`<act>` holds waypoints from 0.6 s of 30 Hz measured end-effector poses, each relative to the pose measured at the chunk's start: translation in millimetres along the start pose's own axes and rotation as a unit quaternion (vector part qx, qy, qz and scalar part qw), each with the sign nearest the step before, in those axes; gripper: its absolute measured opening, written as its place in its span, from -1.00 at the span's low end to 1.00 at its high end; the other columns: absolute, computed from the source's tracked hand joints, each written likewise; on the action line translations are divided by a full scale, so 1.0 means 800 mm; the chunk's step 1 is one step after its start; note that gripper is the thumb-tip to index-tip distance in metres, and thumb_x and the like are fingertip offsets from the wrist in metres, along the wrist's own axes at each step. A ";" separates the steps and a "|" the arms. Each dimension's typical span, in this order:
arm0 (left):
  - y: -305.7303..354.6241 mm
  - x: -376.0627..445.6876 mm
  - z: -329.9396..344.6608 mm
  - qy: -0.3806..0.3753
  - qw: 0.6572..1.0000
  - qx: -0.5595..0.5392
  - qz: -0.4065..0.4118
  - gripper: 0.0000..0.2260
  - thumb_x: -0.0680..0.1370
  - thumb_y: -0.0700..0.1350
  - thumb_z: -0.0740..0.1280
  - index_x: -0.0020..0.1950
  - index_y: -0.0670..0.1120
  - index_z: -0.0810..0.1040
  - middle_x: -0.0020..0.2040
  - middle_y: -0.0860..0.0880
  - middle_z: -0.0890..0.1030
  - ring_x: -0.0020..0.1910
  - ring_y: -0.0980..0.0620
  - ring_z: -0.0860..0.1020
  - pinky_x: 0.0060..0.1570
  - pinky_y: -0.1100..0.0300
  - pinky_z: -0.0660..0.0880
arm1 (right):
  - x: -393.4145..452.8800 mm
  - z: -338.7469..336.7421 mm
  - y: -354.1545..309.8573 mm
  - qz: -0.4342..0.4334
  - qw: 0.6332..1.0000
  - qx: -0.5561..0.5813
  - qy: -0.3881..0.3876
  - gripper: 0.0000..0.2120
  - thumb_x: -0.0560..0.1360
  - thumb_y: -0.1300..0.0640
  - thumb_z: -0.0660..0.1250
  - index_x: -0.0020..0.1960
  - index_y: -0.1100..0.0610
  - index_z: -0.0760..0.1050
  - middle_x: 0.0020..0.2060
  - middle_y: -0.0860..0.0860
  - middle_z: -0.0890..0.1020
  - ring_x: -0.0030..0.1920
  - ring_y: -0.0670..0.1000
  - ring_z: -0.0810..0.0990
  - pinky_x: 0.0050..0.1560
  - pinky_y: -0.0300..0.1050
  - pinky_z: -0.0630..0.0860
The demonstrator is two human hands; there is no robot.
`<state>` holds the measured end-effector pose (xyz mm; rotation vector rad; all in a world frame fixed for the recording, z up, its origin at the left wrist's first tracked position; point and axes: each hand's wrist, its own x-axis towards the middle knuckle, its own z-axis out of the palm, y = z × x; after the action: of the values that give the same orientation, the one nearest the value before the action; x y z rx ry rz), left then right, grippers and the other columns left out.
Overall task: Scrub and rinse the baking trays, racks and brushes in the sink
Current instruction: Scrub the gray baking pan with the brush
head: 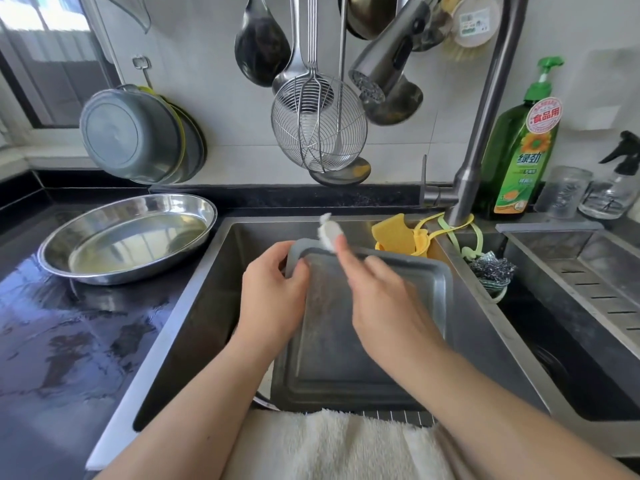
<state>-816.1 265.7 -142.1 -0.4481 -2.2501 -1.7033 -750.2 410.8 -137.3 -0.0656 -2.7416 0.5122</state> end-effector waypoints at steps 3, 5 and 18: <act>0.002 0.001 -0.004 0.019 0.999 -0.028 -0.031 -0.84 0.63 -0.17 0.34 0.09 0.04 0.69 -0.12 0.21 0.71 -0.10 0.25 0.65 -0.18 0.41 0.51 | 0.006 -0.004 0.016 0.099 0.995 -0.002 -0.011 -0.22 0.63 0.31 0.10 0.64 -0.20 -0.20 0.01 -0.04 0.43 -0.06 0.03 0.46 -0.19 0.00 0.45; 0.003 0.003 -0.004 0.029 0.998 -0.028 -0.041 -0.84 0.63 -0.16 0.34 0.08 0.03 0.70 -0.12 0.21 0.71 -0.11 0.23 0.65 -0.20 0.40 0.52 | 0.006 -0.006 0.019 0.131 0.991 0.001 -0.008 -0.25 0.64 0.29 0.09 0.65 -0.19 -0.18 -0.02 -0.05 0.42 -0.08 0.02 0.44 -0.26 -0.05 0.39; 0.001 -0.002 0.004 -0.108 0.983 -0.139 -0.058 -0.61 0.59 -0.38 0.32 0.29 0.00 0.64 0.03 -0.01 0.74 0.05 -0.02 0.72 0.03 0.01 0.67 | 0.004 0.002 0.014 0.004 0.998 0.060 0.030 -0.26 0.66 0.24 0.18 0.58 -0.37 -0.05 -0.15 -0.10 0.36 -0.16 0.03 0.45 -0.23 -0.03 0.44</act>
<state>-814.7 269.1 -143.1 -0.6002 -2.2260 -2.1364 -753.9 421.0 -141.8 -0.0602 -2.6466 0.6642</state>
